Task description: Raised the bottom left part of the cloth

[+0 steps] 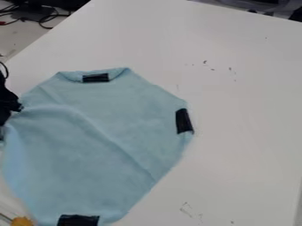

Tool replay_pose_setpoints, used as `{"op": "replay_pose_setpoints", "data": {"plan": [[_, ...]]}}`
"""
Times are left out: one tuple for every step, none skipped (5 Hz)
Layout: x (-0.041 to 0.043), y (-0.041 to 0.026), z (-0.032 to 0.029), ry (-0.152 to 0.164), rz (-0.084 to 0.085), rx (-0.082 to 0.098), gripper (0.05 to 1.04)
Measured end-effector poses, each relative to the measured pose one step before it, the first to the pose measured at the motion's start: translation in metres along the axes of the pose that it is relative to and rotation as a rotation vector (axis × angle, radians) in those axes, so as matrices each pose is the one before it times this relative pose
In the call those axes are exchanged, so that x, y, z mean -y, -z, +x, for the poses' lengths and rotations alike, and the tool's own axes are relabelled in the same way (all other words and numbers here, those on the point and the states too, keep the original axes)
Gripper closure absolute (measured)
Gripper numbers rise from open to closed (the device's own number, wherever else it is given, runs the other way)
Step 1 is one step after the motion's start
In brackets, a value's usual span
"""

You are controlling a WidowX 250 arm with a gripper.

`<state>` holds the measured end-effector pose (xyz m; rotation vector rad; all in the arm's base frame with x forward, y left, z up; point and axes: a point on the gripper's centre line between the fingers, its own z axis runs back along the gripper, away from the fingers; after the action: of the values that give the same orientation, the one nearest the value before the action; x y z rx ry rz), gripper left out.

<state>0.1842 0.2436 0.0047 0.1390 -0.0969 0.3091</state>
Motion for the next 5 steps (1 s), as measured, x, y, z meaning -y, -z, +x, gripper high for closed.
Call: {"op": "replay_pose_setpoints", "data": {"plan": [[-0.00524, -0.00012, -0.01248, -0.0435, 0.0001, -0.0426, 1.025], [-0.00054, -0.00161, -0.02048, -0.0452, 0.0038, -0.0491, 1.025], [-0.00066, -0.00108, -0.00305, -0.0049, 0.0097, 0.0051, 0.998], [-0.00001, -0.00218, 0.00684, 0.0503, 0.0111, 0.0182, 0.843], [-0.00271, -0.00887, 0.01631, 0.0918, 0.0209, 0.0246, 0.569]]}}
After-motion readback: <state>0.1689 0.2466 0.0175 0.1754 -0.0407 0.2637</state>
